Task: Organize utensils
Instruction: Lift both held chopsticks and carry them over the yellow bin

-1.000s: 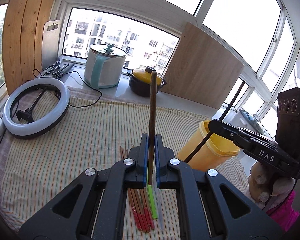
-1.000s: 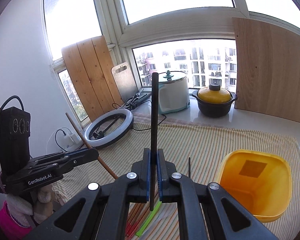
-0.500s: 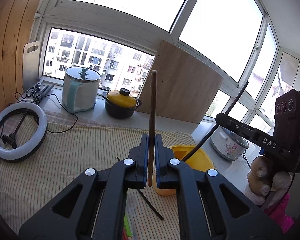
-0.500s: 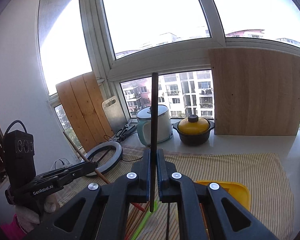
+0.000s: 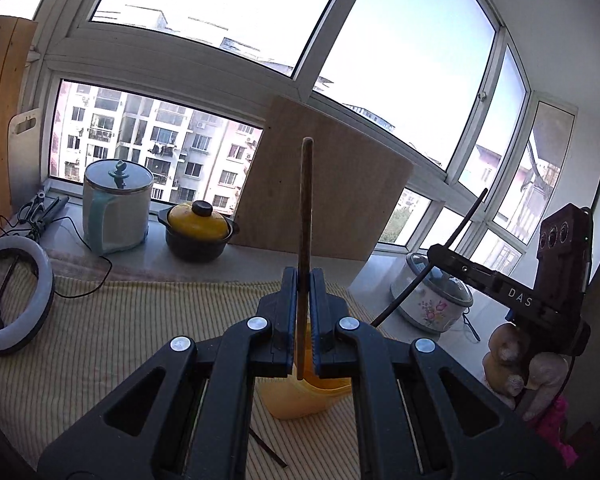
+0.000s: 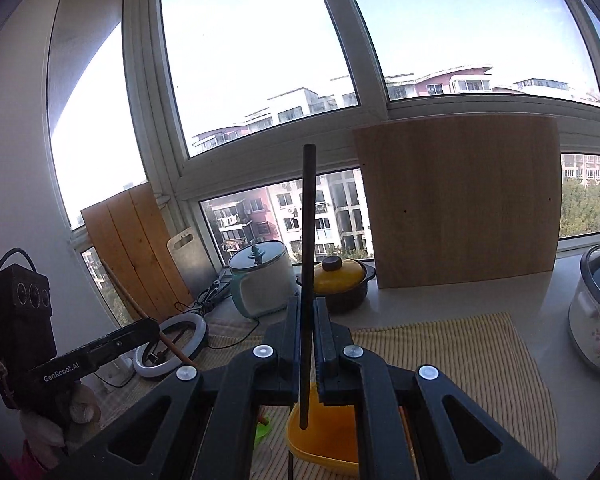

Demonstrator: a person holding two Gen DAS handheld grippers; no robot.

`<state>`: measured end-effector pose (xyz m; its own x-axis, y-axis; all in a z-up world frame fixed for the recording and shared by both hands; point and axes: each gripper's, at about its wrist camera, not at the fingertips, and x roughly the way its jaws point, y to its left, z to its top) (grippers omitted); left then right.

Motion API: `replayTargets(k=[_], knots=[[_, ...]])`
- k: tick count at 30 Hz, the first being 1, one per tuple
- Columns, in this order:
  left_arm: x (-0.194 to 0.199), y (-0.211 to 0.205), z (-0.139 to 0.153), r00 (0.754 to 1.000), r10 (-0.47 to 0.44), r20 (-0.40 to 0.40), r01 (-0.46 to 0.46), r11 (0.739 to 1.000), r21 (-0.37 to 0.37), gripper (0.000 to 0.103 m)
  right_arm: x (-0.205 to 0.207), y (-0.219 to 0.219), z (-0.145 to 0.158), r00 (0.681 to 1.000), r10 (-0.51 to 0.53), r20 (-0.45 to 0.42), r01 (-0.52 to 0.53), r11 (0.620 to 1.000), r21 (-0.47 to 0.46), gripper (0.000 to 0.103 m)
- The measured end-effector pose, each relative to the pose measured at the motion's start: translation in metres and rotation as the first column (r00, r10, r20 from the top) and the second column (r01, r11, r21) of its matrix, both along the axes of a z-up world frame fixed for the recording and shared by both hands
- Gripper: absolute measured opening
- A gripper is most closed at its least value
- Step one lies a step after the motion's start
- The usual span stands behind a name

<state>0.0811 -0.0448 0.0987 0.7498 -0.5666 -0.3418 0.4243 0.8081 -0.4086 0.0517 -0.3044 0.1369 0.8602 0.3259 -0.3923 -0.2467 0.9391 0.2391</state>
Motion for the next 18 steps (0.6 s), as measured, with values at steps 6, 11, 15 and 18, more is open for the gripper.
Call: replayTargets(k=[6, 11, 15, 18], knots=[[0.007, -0.028, 0.001, 0.999, -0.036, 0.003, 0.036, 0.999, 0.006, 0.004, 0.001, -0.015, -0.015, 0.998, -0.056, -0.033, 0.054, 0.998, -0.036, 0.003], [0.015, -0.052, -0.011, 0.998, -0.056, -0.021, 0.057, 0.997, 0.049, 0.004, 0.001, -0.019, -0.03, 0.995, -0.072, -0.064, 0.068, 0.995, -0.067, 0.003], [0.019, -0.064, -0.024, 0.996, -0.065, -0.053, 0.07, 0.994, 0.083, 0.004, 0.001, -0.024, -0.043, 0.992, -0.086, -0.092, 0.078, 0.993, -0.083, 0.004], [0.021, -0.07, -0.035, 0.994, -0.072, -0.081, 0.081, 0.991, 0.104, 0.004, 0.003, -0.027, -0.052, 0.989, -0.096, -0.114, 0.086, 0.992, -0.088, 0.004]])
